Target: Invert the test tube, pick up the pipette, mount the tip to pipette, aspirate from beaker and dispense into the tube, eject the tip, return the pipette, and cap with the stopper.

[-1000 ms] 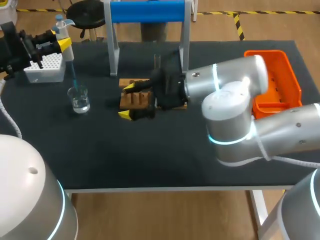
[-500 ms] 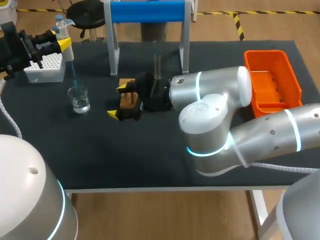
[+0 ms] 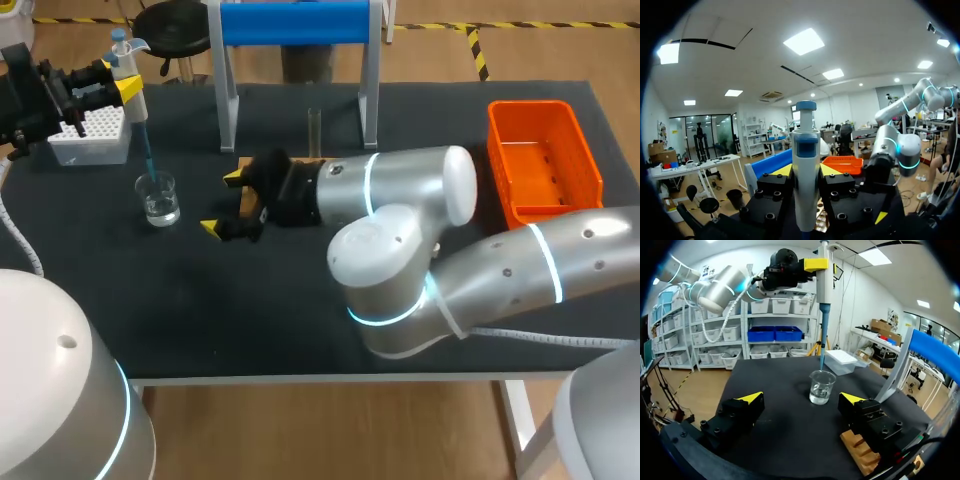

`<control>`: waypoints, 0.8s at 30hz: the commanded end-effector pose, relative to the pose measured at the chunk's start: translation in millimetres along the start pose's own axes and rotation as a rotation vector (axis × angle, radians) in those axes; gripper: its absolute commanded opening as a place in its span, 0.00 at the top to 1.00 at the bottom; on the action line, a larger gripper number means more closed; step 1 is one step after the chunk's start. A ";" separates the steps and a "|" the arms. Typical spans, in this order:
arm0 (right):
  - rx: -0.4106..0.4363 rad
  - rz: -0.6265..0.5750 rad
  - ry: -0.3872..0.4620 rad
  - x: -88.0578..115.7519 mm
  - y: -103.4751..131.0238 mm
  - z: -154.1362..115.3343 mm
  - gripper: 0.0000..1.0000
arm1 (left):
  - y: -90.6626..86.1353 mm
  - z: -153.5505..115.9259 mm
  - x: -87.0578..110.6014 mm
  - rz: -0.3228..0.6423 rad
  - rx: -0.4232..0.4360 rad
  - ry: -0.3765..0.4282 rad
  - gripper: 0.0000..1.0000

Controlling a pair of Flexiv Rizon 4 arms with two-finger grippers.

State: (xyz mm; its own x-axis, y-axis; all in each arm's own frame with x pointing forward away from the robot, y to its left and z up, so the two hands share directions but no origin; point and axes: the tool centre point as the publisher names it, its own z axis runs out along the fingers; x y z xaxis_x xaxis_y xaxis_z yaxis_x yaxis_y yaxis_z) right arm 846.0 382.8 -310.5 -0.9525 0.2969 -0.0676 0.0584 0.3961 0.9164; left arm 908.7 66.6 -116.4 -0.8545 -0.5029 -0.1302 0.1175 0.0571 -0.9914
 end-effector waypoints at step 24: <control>0.010 -0.001 -0.077 2.7 -6.0 14.8 0.00 | 0.6 0.3 0.0 0.001 0.003 0.000 1.00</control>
State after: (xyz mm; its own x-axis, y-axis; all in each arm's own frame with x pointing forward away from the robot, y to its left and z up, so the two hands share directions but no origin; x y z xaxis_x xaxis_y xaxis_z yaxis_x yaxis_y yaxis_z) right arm 848.0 391.8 -319.9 -0.9289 0.3573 -0.0974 0.0611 0.4073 0.9112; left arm 908.9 66.5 -116.5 -0.8543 -0.5032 -0.1303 0.1179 0.0566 -0.9914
